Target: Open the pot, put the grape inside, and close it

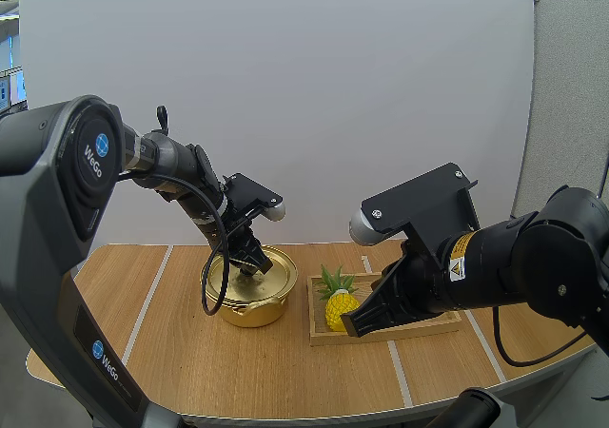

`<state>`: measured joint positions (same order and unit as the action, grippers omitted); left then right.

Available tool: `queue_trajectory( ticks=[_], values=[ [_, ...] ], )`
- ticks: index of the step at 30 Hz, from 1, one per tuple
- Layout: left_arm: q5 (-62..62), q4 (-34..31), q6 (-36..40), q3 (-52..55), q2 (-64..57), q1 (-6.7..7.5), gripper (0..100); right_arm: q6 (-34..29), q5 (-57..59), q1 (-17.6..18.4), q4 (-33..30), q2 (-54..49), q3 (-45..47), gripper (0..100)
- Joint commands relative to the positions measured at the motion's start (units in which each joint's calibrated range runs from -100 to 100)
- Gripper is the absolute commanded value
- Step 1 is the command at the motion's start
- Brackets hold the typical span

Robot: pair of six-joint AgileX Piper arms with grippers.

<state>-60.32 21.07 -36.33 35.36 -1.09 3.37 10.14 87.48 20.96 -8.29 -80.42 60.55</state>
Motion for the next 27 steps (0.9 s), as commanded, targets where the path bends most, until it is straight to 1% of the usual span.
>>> queue_trajectory(
  ticks=[1, 2, 4, 5, 9, 13, 20, 27],
  values=[
    [-4.52, 0.18, 0.4, -0.01, -1.67, 0.21, 42, 0.03, 0.27, -0.13, -0.48, -0.5, -0.01, 0],
    [-4.52, 0.18, 0.4, -0.01, -2.47, 0.21, 59, 0.03, 0.27, -0.13, -0.48, -0.5, -0.01, 0],
    [-4.52, 0.18, 0.8, -0.01, -4.35, 0.21, 95, 0.03, 0.27, -0.13, -0.48, -0.5, -0.01, 0],
    [-4.52, 0.18, 0.8, -0.01, -5.4, 0.21, 100, 0.03, 0.27, -0.13, -0.48, -0.5, -0.01, 0],
    [-4.78, -0.03, 0.9, -0.01, -9.81, 0.21, 100, 0.03, 0.27, -0.13, -0.48, -0.5, -0.01, 0],
    [-7.51, -0.3, 0.9, -0.01, -16.6, 0.21, 100, 0.03, 0.27, -0.13, -0.48, -0.5, -0.01, 0],
    [-12.3, -0.71, 1.0, -0.56, -31.99, 0.21, 100, 0.03, 0.88, -0.13, -0.5, -0.5, -0.01, 0],
    [-20.84, -0.71, 2.1, -3.36, -47.49, 0.21, 100, 0.03, 6.8, -0.13, -0.5, -0.5, -0.01, 0]
  ],
)
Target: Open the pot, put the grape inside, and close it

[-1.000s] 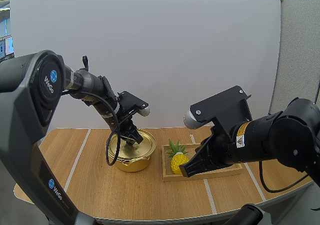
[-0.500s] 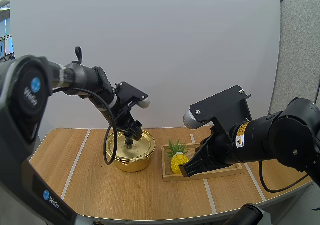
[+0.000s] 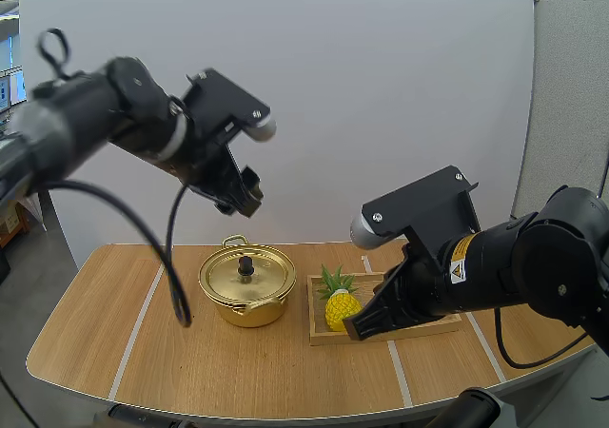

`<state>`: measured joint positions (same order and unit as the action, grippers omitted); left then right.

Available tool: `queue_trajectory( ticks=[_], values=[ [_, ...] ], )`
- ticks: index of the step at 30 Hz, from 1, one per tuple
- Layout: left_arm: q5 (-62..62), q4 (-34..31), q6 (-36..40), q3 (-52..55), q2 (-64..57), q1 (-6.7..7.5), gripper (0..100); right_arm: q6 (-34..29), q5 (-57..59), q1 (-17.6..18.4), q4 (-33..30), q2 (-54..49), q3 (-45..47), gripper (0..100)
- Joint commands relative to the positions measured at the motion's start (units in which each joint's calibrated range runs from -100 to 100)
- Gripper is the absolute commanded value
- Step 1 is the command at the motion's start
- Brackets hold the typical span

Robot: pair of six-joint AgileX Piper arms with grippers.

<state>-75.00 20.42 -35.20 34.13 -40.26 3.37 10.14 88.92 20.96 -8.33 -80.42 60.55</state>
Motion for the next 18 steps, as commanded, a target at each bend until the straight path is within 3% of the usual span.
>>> queue_trajectory(
  ticks=[1, 10, 18],
  values=[
    [-7.79, -0.07, 1.11, -2.37, -10.1, 0.21, 100, 0.03, 6.07, -0.13, -0.46, -0.5, -0.01, 0],
    [-24.28, -0.07, 7.21, -2.65, -24.2, 0.21, 100, -0.11, 4.41, -0.13, -0.46, -0.5, -0.01, 0],
    [-25.0, -0.07, 13.33, -2.65, -34.61, 0.21, 100, -0.11, 1.53, -1.74, -0.46, -0.54, -0.13, 0]
  ],
)
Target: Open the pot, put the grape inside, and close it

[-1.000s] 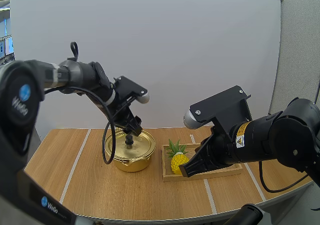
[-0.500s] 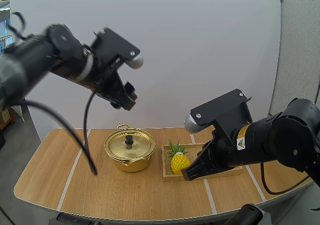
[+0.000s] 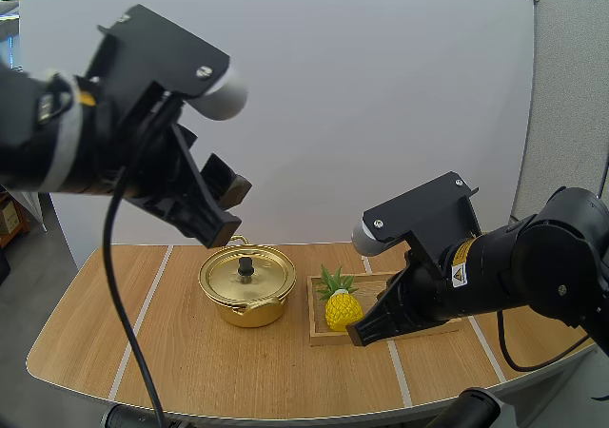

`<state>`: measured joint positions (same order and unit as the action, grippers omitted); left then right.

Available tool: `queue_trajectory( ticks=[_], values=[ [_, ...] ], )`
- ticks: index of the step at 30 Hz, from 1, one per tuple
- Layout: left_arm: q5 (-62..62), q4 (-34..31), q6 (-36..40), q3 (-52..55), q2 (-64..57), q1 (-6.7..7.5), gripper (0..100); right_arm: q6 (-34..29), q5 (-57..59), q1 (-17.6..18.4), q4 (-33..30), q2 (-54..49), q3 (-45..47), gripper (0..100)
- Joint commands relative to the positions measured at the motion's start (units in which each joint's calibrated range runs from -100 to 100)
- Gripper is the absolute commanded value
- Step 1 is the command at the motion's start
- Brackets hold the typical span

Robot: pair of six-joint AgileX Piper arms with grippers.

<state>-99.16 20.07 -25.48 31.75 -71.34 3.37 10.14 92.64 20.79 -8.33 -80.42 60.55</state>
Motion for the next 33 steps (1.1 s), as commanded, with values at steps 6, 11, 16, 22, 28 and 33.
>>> queue_trajectory(
  ticks=[6, 11, 16, 22, 28, 33],
  values=[
    [-0.84, 0.29, 6.88, -0.28, -8.5, 0.14, 100, -0.11, -6.99, -5.2, 0.09, -4.45, -0.13, 0],
    [-0.84, 0.52, 8.25, 2.44, -11.21, 0.14, 66, -0.11, -7.66, -8.37, 2.07, -9.54, -0.13, 0],
    [-0.84, 1.03, 8.25, 8.12, -13.89, 0.14, 0, -0.11, -10.74, -10.63, 4.66, -14.64, -0.13, 0],
    [-0.8, 1.03, 8.25, 15.28, -18.48, -0.47, 0, -0.11, -15.03, -14.6, 4.71, -19.33, -0.13, 0],
    [9.23, 1.06, 11.15, 22.57, -24.01, -2.79, 0, -0.11, -25.23, -16.98, 6.43, -19.58, -0.13, 0],
    [21.16, 1.06, 11.61, 26.97, -26.34, -3.78, 0, -0.11, -37.86, -16.98, 7.1, -19.58, 0.11, 0]
  ],
)
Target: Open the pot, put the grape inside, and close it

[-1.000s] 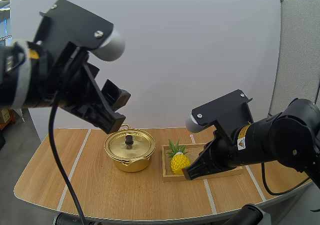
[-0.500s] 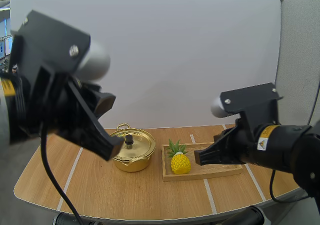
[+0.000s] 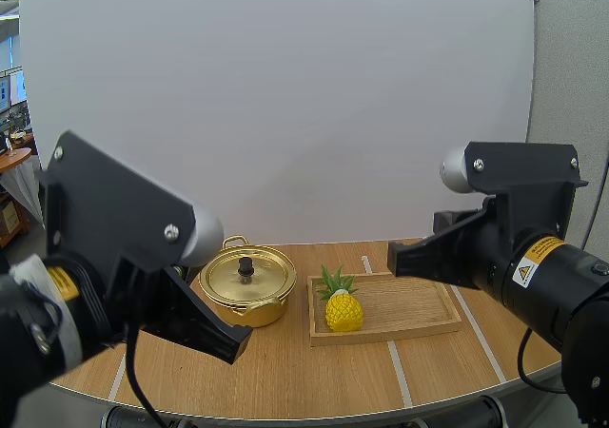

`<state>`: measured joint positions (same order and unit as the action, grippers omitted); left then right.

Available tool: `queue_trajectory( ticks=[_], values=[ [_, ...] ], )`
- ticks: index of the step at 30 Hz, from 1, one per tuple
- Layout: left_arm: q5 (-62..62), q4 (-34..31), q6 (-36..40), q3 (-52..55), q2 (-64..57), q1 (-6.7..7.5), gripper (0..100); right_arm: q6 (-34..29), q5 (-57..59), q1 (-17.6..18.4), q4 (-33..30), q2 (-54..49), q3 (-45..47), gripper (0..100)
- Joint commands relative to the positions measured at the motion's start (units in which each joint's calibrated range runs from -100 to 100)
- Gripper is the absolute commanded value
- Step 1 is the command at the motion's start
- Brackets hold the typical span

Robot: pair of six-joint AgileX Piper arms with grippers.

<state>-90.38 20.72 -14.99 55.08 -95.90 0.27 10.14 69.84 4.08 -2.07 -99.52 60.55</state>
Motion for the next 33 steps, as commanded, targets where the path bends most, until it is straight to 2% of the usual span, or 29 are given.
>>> queue_trajectory(
  ticks=[1, 7, 13, 22, 28, 33],
  values=[
    [15.25, 0.41, 1.12, 4.53, -1.85, -0.76, 0, -0.11, -16.99, -0.27, 0.84, -0.48, 0.26, 0],
    [35.35, 0.29, 1.41, 11.5, -1.85, -0.76, 0, 0.42, -43.02, -0.27, 0.88, -0.48, 7.83, 0],
    [52.14, 0.26, 1.41, 18.54, -1.85, -0.76, 0, 0.42, -56.25, -0.27, 0.88, -0.48, 20.63, 0],
    [66.26, 0.26, 1.41, 28.76, -1.85, -0.76, 0, 0.32, -66.02, -0.27, 0.88, -0.48, 34.82, 0],
    [79.85, 0.48, 2.05, 36.92, -1.85, -0.76, 0, 0.32, -66.45, -0.27, 0.88, -0.48, 39.45, 0],
    [90.38, 2.5, 2.22, 43.39, -1.85, -0.76, 0, 0.32, -64.4, -0.27, 0.88, -0.48, 39.45, 0]
  ],
)
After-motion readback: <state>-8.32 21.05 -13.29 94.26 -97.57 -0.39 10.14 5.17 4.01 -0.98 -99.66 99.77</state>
